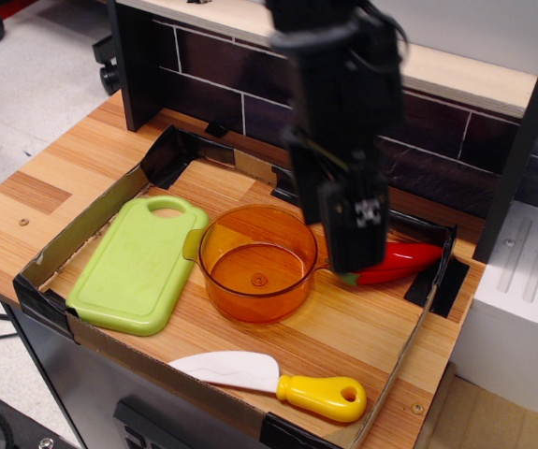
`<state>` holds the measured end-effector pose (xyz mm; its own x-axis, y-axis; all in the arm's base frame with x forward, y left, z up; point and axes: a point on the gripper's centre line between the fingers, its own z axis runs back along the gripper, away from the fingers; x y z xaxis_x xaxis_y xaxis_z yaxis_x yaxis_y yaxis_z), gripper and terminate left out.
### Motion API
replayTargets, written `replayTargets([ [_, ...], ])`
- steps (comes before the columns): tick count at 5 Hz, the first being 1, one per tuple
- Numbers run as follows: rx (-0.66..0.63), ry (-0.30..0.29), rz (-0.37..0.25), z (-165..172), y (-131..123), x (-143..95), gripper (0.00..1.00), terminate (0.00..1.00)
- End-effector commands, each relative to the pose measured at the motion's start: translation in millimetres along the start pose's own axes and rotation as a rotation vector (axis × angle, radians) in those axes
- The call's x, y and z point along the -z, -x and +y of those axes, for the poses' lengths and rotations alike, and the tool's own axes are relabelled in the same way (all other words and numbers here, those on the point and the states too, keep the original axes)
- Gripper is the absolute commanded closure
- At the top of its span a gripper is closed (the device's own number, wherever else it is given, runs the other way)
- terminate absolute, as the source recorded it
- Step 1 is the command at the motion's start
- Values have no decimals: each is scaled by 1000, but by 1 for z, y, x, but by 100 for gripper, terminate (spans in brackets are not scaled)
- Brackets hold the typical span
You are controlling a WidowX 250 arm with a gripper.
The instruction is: Put knife in pot
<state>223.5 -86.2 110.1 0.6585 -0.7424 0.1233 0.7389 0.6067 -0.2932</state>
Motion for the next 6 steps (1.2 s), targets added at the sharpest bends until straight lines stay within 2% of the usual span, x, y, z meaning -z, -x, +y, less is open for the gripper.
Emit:
replayTargets([
  [1, 293, -8, -29, -3, 14, 7, 0, 0],
  [2, 384, -2, -37, -5, 12, 8, 0, 0],
  [3, 424, -27, -28, -3, 11, 16, 0, 0],
  [4, 453, -26, -3, 1, 15, 33, 0, 0],
  [5, 488, -77, -1, 3, 18, 46, 0, 0],
  [6, 500, -89, 29, 8, 21, 65, 0, 0],
])
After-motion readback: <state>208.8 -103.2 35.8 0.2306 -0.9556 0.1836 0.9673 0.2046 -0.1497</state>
